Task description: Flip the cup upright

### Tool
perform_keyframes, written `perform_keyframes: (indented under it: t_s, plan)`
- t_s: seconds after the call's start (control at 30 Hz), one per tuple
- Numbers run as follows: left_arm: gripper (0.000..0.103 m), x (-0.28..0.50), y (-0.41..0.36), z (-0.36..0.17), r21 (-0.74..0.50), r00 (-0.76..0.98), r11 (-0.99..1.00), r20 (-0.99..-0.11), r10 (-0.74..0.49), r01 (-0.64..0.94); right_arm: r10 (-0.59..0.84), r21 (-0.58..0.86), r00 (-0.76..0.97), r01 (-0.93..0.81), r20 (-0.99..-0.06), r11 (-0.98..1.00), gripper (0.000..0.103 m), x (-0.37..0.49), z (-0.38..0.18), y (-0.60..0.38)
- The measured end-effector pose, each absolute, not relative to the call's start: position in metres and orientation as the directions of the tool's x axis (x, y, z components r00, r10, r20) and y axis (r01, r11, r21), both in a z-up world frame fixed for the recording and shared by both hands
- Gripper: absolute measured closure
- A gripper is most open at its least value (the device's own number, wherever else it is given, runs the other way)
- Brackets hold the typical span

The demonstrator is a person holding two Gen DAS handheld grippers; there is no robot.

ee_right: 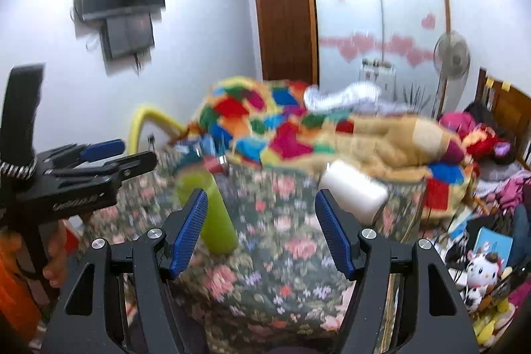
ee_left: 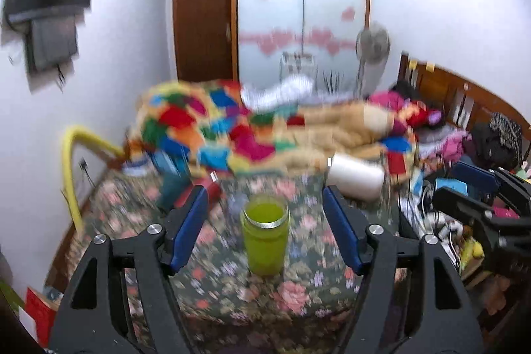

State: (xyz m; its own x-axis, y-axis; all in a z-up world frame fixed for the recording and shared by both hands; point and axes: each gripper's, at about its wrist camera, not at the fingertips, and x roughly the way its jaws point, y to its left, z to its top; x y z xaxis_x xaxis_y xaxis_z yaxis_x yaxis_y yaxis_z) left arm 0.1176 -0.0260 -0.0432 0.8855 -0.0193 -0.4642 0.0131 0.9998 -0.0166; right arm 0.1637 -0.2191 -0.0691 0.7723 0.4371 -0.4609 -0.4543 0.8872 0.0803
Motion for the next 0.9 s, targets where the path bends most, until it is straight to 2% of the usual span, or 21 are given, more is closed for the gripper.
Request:
perform_keyframes:
  t_s: [0.13, 0.3, 0.4, 0.47, 0.53, 0.73, 0.9]
  plan:
    - [0.026, 0.072, -0.026, -0.012, -0.005, 0.944, 1.000, -0.330, 0.003, -0.005, 0.453, 0.082, 0.818, -0.455, -0.355, 0.887, 0.039, 0.134, -0.038, -0.221]
    - [0.018, 0.032, -0.028, 0.005, -0.006, 0.974, 1.000, -0.225, 0.012, -0.013, 0.459, 0.085, 0.852, -0.453, -0.253, 0.887, 0.034, 0.101, -0.016, -0.218]
    - [0.009, 0.015, -0.030, 0.007, 0.006, 0.984, 0.999, -0.177, 0.035, -0.035, 0.448, 0.082, 0.868, -0.441, -0.213, 0.894, 0.031, 0.087, -0.010, -0.215]
    - [0.001, 0.006, -0.030, 0.008, 0.000, 0.986, 0.999, -0.158, 0.045, -0.045, 0.433, 0.077, 0.879, -0.426, -0.198, 0.901, 0.028, 0.081, -0.008, -0.215]
    - [0.001, 0.000, -0.027, 0.009, -0.011, 0.988, 0.999, -0.147, 0.049, -0.051, 0.419, 0.075, 0.889, -0.412, -0.186, 0.908, 0.015, 0.077, -0.007, -0.215]
    - [0.000, -0.006, -0.025, 0.008, -0.031, 0.987, 0.998, -0.147, 0.057, -0.062, 0.390, 0.064, 0.901, -0.385, -0.189, 0.921, 0.003, 0.073, -0.011, -0.214]
    - [0.000, -0.006, -0.025, 0.006, -0.035, 0.987, 0.997, -0.153, 0.057, -0.063, 0.383, 0.063, 0.903, -0.378, -0.194, 0.924, 0.001, 0.072, -0.013, -0.218]
